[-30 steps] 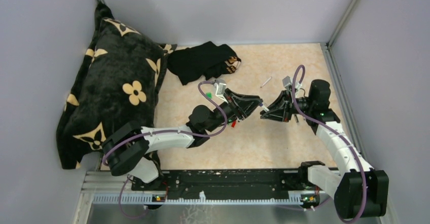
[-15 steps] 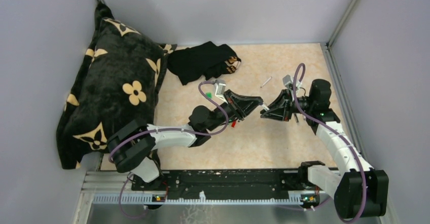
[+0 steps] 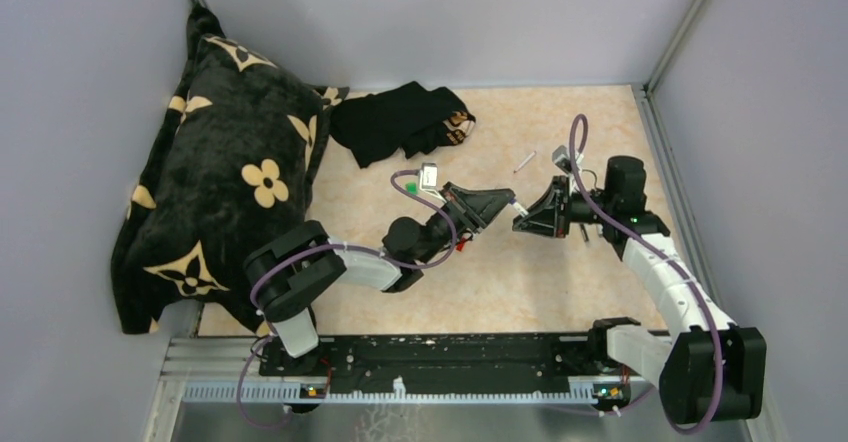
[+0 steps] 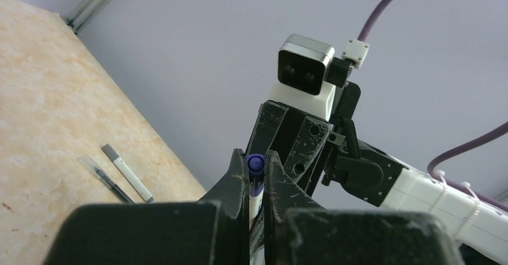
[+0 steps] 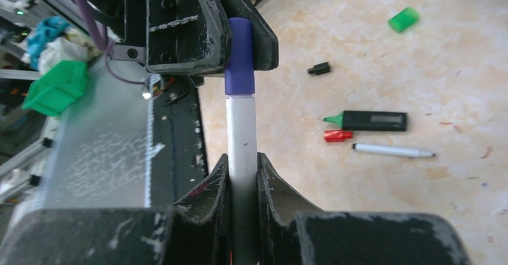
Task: Insert the pens into the pen caps
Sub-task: Press the pen cap onto the pen.
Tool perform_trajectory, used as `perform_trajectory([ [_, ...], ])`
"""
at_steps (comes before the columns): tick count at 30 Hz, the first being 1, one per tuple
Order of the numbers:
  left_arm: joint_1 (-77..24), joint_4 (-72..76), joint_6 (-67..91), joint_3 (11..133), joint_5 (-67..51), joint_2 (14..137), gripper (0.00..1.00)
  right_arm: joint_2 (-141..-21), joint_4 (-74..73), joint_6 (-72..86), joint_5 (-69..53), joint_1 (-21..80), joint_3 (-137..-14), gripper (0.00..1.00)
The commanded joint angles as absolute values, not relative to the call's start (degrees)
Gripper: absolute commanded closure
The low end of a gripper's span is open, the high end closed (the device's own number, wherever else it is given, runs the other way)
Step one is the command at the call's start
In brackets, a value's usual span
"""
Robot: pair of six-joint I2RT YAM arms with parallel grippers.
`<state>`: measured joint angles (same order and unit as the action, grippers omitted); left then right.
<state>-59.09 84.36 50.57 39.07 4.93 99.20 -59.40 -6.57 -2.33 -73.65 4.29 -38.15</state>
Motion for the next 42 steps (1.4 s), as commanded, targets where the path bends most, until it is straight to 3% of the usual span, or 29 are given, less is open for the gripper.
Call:
perform_trajectory([
  [1,-64.87,78.14,57.0,35.05,-13.27,101.99,1.0,-60.92,9.61,6.45,-70.97,5.04,-46.29,1.0],
  [9,-64.86,81.99,58.49,35.02,-25.09,104.51,1.0,-62.66,34.37,26.61,-76.04,4.99,-45.11,1.0],
  [17,-64.86,71.06,53.91,37.12,-29.66,104.4,1.0,-61.92,-4.98,-6.43,-60.59,8.38,-55.74,1.0],
  [26,-63.74,68.58,57.18,38.83,-37.0,105.23,1.0,-61.1,-12.71,-16.69,-43.05,12.09,-58.15,1.0],
  [30,-63.55,67.81,54.84,39.23,-38.58,105.06,1.0,-61.4,-10.14,-10.86,-50.66,12.0,-57.05,1.0],
  [36,-63.72,81.01,60.38,40.91,-43.74,108.49,1.0,-62.36,4.71,6.6,-64.81,11.26,-51.92,1.0],
  [38,-63.77,83.16,61.66,41.01,-44.25,108.97,1.0,-62.32,9.28,10.94,-66.21,10.85,-50.07,1.0],
  [42,-63.9,80.62,60.23,40.46,-45.17,107.83,1.0,-61.96,3.03,5.02,-61.07,9.61,-51.46,1.0],
])
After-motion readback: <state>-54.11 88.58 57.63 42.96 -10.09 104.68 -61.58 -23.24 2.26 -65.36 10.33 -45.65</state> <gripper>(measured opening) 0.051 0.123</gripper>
